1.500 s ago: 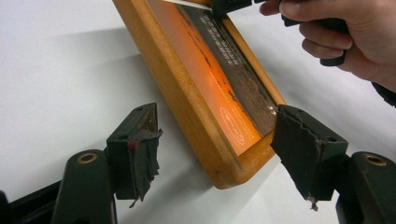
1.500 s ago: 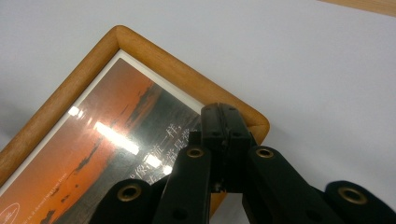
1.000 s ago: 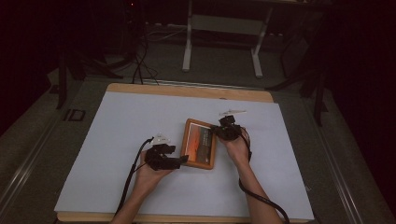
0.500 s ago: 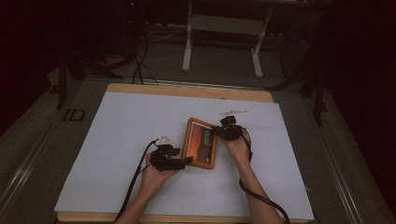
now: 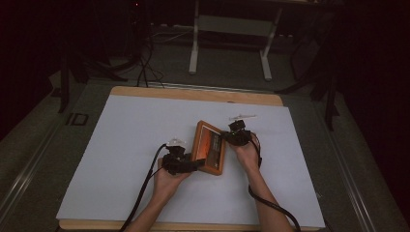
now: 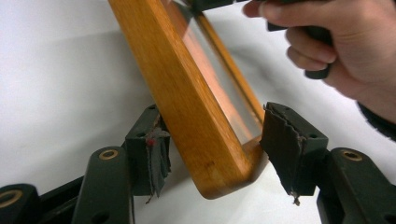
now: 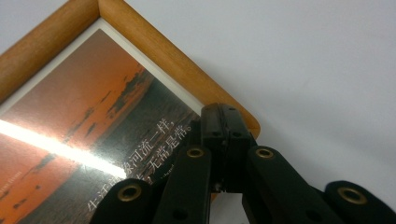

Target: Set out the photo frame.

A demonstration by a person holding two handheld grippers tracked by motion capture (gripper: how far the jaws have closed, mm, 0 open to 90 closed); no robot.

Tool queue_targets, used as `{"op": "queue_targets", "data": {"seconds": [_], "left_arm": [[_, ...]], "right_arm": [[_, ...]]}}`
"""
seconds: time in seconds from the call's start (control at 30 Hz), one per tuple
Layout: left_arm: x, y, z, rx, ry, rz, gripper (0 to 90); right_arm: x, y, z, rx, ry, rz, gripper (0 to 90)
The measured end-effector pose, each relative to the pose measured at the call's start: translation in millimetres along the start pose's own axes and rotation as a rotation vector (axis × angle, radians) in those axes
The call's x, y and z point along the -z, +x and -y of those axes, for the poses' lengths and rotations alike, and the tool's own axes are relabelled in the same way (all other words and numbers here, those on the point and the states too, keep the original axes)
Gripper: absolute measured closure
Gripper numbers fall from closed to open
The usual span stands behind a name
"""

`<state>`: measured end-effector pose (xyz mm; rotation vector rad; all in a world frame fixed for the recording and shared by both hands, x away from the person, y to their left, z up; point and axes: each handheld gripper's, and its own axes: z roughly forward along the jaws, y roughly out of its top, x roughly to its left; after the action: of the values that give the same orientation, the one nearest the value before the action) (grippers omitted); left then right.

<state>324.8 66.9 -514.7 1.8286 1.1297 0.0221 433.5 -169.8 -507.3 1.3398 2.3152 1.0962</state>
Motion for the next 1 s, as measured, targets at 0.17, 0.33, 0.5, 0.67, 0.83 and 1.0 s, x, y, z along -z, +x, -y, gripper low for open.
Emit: {"op": "queue_targets", "data": {"seconds": [0.17, 0.33, 0.5, 0.67, 0.83, 1.0], "left_arm": [[-4.9, -2.7, -3.6, 0.027, 0.014, -0.008, 45.2], [-6.7, -8.9, -8.7, 0.039, 0.016, -0.036, 48.1], [-9.2, -9.2, -11.5, 0.055, 0.034, -0.042, 48.8], [-8.9, -9.8, -14.3, 0.057, 0.037, -0.035, 50.8], [-9.6, -16.5, -18.1, 0.029, 0.026, -0.027, 53.8], [-11.3, -24.3, -22.3, -0.004, 0.026, -0.037, 57.0]], "right_arm": [[-1.6, -1.6, 1.0, -0.004, 0.005, 0.003, 89.9], [-3.4, -3.4, 2.5, -0.01, 0.013, 0.005, 90.0], [-3.3, -4.5, 2.5, -0.009, 0.013, -0.002, 90.0], [-2.7, -5.2, 2.7, -0.003, 0.013, 0.001, 89.9], [9.8, -10.1, 3.0, -0.003, -0.017, -0.008, 89.8], [36.2, -19.6, 0.8, 0.001, -0.066, -0.015, 85.1]]}}
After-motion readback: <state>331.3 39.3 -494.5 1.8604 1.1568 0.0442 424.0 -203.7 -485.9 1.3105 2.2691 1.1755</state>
